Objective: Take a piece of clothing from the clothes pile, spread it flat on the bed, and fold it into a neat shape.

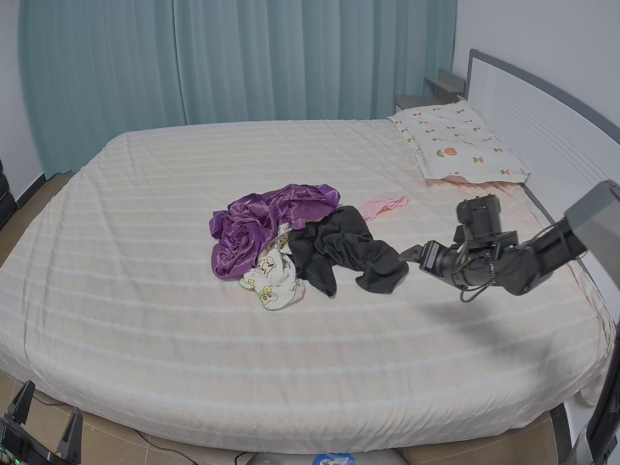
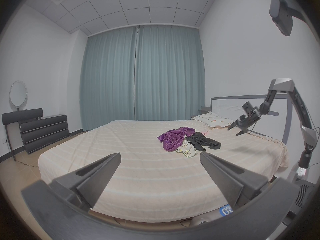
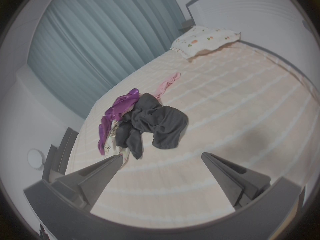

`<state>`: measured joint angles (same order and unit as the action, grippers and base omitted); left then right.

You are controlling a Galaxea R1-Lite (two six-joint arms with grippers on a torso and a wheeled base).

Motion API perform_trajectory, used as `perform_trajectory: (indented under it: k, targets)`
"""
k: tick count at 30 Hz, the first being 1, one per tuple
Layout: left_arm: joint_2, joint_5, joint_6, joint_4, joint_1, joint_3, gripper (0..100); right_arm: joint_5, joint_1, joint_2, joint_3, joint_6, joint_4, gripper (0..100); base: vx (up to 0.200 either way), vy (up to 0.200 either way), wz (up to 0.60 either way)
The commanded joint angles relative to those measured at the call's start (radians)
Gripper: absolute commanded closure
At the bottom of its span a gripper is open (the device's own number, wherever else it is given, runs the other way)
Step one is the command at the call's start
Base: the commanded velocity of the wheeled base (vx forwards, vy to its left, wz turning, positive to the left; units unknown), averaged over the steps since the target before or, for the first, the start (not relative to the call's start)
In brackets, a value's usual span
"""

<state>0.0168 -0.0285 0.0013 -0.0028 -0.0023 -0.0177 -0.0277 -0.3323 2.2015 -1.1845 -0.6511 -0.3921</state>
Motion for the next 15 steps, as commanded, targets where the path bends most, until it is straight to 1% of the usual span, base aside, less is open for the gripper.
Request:
perform_trajectory:
  k: [1, 4, 9, 15]
  targets:
    - [-0.005, -0.001, 0.000, 0.000, 0.001, 0.016, 0, -0.043, -0.017, 0.245, -0.172, -0.070, 0.004, 0, 0.000, 0.000, 0.00]
    - [-0.005, 0.001, -0.003, 0.001, 0.001, 0.016, 0, -0.048, -0.019, 0.274, -0.219, -0.094, 0.032, 0, 0.000, 0.000, 0.00]
    - [-0.005, -0.001, 0.000, 0.000, -0.001, 0.016, 0, -0.081, -0.025, 0.328, -0.303, -0.128, 0.070, 0, 0.000, 0.000, 0.00]
    - [-0.005, 0.001, -0.001, 0.001, 0.001, 0.016, 0, -0.083, -0.031, 0.386, -0.385, -0.131, 0.070, 0, 0.000, 0.000, 0.00]
